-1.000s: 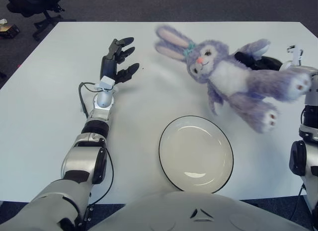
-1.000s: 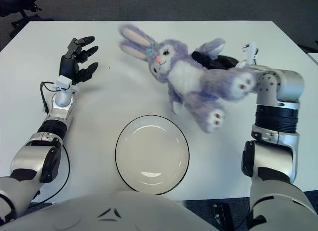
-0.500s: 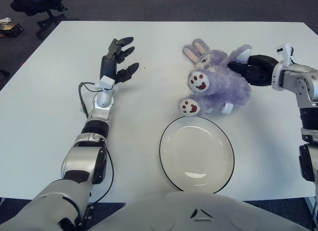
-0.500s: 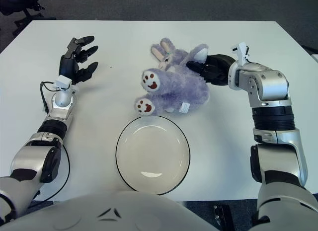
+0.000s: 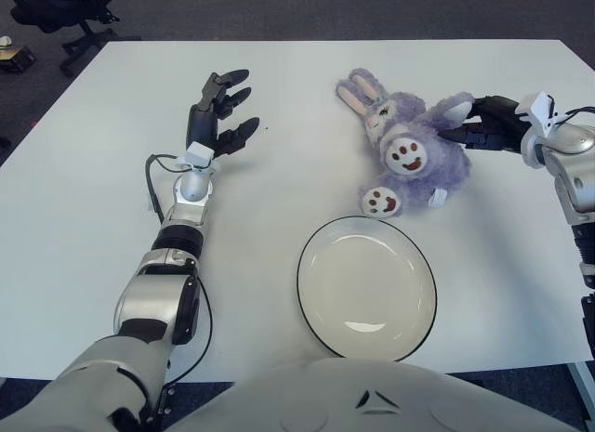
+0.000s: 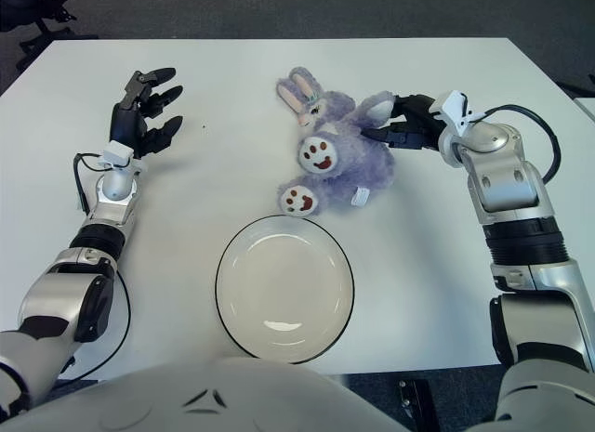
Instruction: Put the doll into the plate.
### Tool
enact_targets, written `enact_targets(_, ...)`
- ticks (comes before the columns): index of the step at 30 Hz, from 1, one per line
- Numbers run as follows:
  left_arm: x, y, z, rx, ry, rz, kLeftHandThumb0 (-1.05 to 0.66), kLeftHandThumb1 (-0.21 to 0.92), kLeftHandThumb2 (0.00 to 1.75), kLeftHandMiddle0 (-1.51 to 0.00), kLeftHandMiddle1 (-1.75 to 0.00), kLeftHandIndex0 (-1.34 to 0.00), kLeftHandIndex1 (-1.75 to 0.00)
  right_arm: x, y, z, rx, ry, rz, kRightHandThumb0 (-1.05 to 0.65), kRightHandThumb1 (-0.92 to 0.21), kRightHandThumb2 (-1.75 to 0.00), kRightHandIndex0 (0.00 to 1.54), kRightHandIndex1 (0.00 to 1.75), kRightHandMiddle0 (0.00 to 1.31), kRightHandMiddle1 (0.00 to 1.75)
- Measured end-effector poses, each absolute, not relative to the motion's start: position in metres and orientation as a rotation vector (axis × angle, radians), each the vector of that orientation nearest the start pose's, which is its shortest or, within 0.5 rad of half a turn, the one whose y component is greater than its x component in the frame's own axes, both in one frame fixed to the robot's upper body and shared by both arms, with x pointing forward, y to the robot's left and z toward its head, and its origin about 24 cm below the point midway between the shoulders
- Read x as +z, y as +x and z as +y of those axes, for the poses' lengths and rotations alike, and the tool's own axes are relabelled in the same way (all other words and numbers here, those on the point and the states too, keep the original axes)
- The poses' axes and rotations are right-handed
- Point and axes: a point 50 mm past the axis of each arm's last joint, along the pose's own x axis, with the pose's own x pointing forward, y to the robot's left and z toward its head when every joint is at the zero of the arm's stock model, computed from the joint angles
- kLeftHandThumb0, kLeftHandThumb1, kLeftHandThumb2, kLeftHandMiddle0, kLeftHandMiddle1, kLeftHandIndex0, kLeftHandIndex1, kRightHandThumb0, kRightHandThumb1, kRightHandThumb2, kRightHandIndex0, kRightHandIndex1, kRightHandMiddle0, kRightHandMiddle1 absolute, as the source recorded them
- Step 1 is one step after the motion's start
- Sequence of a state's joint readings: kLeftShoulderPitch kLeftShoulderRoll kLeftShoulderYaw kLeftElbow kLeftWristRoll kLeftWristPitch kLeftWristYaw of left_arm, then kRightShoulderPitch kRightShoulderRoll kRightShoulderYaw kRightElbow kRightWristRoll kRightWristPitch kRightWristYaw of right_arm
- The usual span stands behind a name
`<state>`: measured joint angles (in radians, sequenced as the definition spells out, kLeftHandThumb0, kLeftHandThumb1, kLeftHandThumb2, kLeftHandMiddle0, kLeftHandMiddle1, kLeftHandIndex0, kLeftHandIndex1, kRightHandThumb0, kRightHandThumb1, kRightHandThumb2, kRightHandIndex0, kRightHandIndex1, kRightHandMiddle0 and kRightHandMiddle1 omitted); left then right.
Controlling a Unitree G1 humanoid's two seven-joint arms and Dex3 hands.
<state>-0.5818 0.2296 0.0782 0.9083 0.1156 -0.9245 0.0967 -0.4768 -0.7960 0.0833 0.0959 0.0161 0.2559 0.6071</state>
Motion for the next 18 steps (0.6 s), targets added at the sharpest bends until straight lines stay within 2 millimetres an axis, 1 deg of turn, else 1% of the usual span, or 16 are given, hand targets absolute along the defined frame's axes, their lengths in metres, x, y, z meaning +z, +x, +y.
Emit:
enact_targets(7,0.0987,0.3323,0.1845,0.008,0.259,-0.605,-0.22,0.92,0.24,-0.82,-0.02,-0.40,-0.72,0.1700,0.3176,-0.2455,0.471,-0.800,0.093,-0.68,-0.92,-0.36,0.43,0.00,0.36,0.06)
enact_targets(12,0.0988,0.3323,0.1846,0.009,0.256,-0.605,-0.21,0.92,0.24,-0.82,-0.02,-0.41,-0.72,0.1698,0.3151,-0.2457,0.477,-0.852,0.065,-0.69,-0.92,-0.40,0.42,0.00,0.36,0.05)
enact_targets(18,0.0987,0.3323,0.1847,0.010,0.255,-0.604,-0.21,0.92,0.24,-0.82,-0.02,-0.41,-0.72,0.1718,0.3123,-0.2475,0.464,-0.922,0.060,-0.70,-0.92,-0.41,0.42,0.00,0.36,0.05)
